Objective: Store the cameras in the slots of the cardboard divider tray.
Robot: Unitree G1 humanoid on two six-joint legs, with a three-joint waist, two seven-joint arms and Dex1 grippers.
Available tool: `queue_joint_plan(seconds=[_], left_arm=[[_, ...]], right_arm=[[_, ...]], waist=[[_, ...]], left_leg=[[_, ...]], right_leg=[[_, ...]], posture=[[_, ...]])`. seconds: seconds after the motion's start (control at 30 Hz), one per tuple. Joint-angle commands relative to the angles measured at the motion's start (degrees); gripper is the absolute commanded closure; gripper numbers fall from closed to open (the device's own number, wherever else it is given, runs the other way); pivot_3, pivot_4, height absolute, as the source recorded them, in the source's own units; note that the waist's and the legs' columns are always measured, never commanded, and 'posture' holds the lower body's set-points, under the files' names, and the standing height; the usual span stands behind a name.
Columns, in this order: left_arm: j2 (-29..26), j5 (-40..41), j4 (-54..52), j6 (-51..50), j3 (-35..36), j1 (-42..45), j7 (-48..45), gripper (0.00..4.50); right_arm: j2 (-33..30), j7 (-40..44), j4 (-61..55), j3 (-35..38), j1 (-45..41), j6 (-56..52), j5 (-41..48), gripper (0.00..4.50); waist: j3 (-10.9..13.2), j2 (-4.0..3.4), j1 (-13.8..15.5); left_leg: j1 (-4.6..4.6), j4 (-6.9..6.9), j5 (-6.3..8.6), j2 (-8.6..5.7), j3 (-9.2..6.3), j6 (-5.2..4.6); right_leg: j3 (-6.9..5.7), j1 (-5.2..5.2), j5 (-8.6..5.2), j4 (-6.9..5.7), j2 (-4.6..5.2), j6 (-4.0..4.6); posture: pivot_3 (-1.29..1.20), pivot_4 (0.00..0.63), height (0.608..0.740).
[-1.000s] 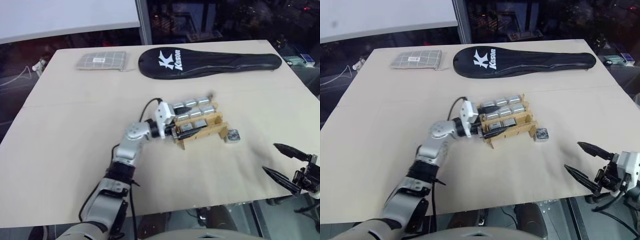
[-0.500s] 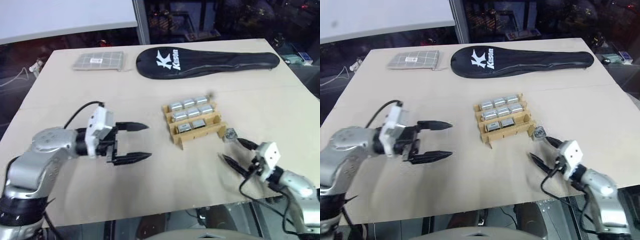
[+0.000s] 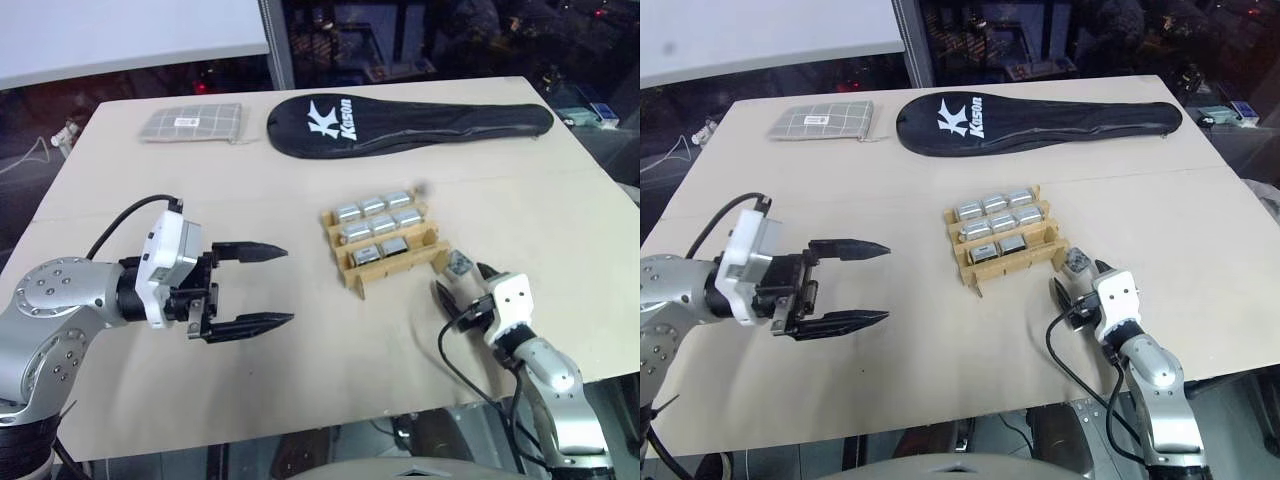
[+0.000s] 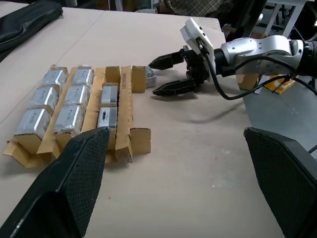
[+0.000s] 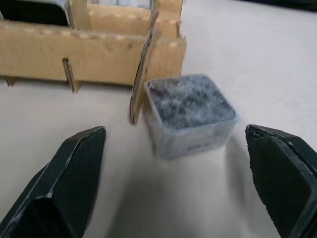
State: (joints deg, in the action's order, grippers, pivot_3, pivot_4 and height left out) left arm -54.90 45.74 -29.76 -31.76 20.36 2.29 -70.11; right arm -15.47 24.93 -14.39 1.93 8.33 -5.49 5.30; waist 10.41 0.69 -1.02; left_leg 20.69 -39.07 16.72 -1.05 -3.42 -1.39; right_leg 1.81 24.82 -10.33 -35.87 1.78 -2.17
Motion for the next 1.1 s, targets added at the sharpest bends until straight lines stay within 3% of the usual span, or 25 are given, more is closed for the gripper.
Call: queue_joint_plan(seconds=[0.03,0.27,0.47,0.7,0.73,0.87,1.1], left_arm=[[-1.0,1.0,-0.5,0.1,0.4,1.5,0.0,0.03],[-0.5,0.5,1.0,0.6,0.2,1.8,-0.4,0.03],[-0.2,0.4,-0.4,0.7,0.0,1.3,0.7,0.00],[1.8,1.5,-0.5,-1.3,-4.0,4.3,4.5,0.00],[4.3,0.8,0.6,-1.0,-5.3,6.2,7.3,0.00],[10.9,-3.0,5.7,-1.2,-9.8,12.8,15.2,0.00],[17.3,-3.8,12.3,-3.9,-15.9,22.7,17.7,0.00]], right_arm=[[-4.8,4.0,4.7,2.1,-4.8,2.5,1.3,0.00],[-8.8,7.8,8.6,2.6,-10.0,-3.5,5.4,0.00],[-8.8,8.1,5.1,2.0,-7.7,-5.9,6.9,2.53],[-11.1,10.1,3.0,4.9,-5.9,0.1,7.9,2.54],[-13.5,12.5,4.6,4.3,-6.8,6.7,5.7,2.54],[-16.9,15.8,10.2,1.4,-13.9,24.5,0.3,2.54],[-17.7,15.4,16.0,-6.3,-29.1,43.6,-10.7,2.54]], waist=[[0.0,0.02,-0.1],[0.0,0.02,-0.1],[0.0,0.04,0.1],[0.0,0.01,0.1],[0.0,0.03,0.1],[0.1,0.08,-0.2],[0.1,0.15,-1.1]], left_leg=[[0.00,0.00,0.00,-0.03,0.04,-0.01],[0.01,0.10,0.00,0.04,0.14,-0.01],[0.01,0.10,0.00,-0.01,0.16,-0.01],[0.02,0.10,0.00,-0.02,0.18,-0.01],[0.02,0.10,0.00,-0.03,0.19,-0.01],[-0.03,-0.05,-0.02,-0.14,0.36,-0.03],[0.05,-0.02,-0.02,-0.12,0.31,0.00]], right_leg=[[0.03,0.00,0.00,0.00,0.01,0.00],[-0.05,0.01,0.00,-0.01,-0.17,0.02],[0.03,0.01,0.00,0.01,-0.05,0.01],[-0.01,0.01,0.00,0.01,-0.06,0.01],[0.01,0.01,0.00,0.01,-0.05,0.01],[0.12,-0.04,0.07,-0.01,-0.02,-0.11],[0.14,0.06,0.31,-0.03,-0.20,-0.11]], posture=[[0.00,0.150,0.740],[0.00,0.150,0.740],[0.00,0.150,0.740],[0.00,0.150,0.740],[0.00,0.150,0.740],[0.00,0.150,0.740],[0.00,0.150,0.740]])
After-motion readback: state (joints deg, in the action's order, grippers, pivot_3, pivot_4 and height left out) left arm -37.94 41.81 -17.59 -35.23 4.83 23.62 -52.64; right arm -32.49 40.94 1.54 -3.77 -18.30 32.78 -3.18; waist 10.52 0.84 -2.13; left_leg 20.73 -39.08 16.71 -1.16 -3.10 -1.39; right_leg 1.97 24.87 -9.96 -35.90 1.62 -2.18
